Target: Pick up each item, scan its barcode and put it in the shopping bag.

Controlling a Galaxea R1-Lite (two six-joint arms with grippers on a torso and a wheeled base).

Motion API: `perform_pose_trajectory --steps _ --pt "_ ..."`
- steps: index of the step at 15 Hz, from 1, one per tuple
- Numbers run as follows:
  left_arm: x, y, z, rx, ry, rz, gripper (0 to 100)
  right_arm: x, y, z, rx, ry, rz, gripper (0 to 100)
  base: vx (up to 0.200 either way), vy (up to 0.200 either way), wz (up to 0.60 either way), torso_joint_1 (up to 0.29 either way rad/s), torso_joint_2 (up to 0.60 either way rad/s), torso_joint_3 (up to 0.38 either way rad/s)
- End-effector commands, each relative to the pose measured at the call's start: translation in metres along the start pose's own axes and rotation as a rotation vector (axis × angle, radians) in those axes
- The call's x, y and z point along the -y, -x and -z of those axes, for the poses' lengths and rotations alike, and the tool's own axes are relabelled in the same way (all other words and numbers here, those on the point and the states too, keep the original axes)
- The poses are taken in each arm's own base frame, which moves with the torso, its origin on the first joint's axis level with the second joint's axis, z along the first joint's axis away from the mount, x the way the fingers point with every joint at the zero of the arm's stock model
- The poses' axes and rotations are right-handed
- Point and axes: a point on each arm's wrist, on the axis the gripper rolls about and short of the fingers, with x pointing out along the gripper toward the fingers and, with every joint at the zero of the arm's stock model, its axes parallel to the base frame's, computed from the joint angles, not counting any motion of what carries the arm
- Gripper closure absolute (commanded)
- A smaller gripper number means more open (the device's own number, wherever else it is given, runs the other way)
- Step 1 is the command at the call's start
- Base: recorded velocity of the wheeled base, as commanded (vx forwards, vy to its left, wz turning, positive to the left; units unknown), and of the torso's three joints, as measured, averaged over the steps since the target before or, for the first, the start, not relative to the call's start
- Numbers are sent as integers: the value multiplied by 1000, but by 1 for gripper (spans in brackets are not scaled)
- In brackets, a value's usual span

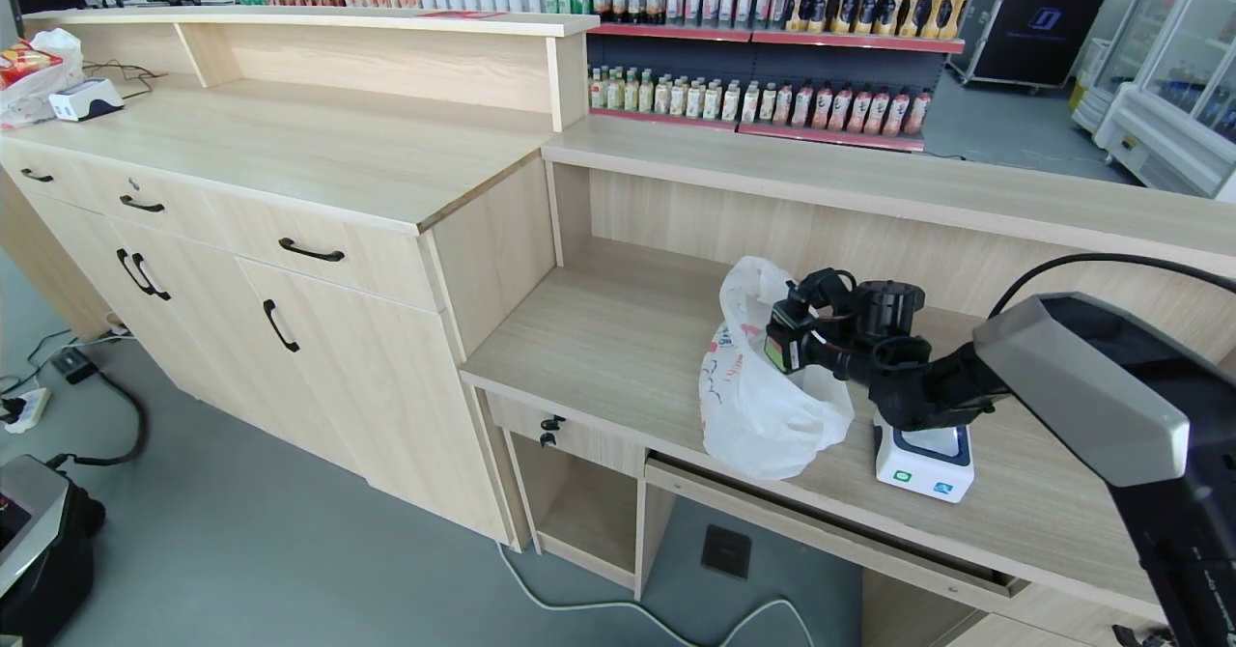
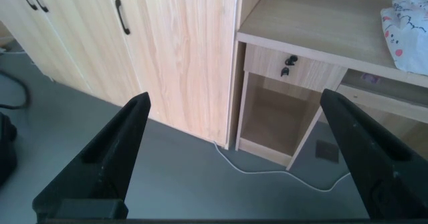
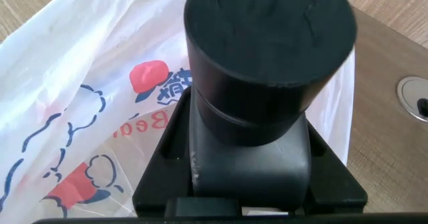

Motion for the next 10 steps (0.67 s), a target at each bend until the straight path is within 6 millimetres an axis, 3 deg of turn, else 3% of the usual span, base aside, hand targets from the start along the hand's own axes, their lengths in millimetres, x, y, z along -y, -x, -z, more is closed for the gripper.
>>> perform_pose_trajectory --steps 1,10 --pt "0 0 0 0 0 -2 0 -2 -4 9 -13 -1 -5 100 0 0 0 0 0 0" --pt "0 0 0 0 0 -2 0 -6 -7 21 -22 2 -10 100 0 0 0 0 0 0"
